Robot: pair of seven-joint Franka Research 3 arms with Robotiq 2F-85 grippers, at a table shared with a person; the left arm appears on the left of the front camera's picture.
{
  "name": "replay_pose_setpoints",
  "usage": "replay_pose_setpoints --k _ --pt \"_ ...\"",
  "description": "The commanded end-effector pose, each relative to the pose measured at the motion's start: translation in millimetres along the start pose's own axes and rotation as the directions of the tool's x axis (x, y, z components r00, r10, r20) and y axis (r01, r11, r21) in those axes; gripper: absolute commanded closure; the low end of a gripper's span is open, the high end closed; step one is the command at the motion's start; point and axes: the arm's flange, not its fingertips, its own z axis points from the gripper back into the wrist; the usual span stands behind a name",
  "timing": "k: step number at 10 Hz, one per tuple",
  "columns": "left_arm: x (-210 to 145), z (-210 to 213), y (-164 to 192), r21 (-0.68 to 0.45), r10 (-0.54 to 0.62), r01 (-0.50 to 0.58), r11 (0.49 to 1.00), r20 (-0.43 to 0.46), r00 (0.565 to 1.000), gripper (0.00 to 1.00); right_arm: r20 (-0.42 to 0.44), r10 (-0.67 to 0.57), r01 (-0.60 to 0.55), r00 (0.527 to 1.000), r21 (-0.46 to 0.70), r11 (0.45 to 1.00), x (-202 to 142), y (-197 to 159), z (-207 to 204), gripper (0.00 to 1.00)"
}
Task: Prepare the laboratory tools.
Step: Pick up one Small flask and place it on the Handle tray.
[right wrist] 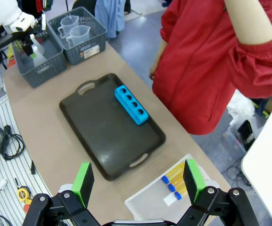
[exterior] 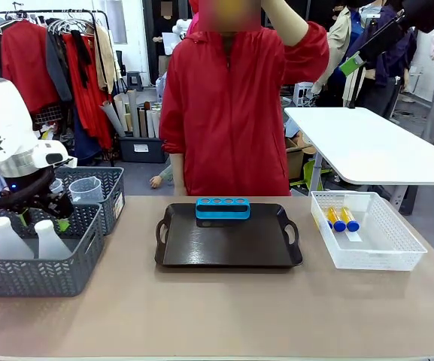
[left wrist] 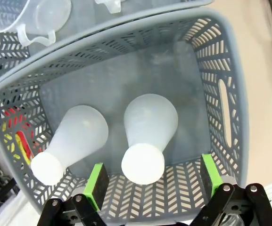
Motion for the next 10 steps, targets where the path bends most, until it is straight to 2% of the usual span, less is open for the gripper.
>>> replay_pose_setpoints --k 1,6,7,10 --pt "-3 -1 2 -0.009 0.043 -0.043 0.999 -0.005 0.999 0.00 0.001 0.004 -0.004 1.000 0.000 1.000 1 1 1 0.00" --pt "-9 -11 2 0.002 0.049 -0.048 0.999 -0.038 0.998 0.00 0.001 0.004 -0.004 1.000 0.000 1.000 1 1 1 0.00" --pt "-9 -12 4 0.054 0.035 -0.034 0.998 -0.020 0.999 0.12 0.001 0.004 -0.004 1.000 0.000 1.000 1 1 1 0.00" --pt "-7 -13 3 0.050 0.042 -0.042 0.998 -0.007 0.999 0.70 0.001 0.004 -0.004 1.000 0.000 1.000 1 1 1 0.00"
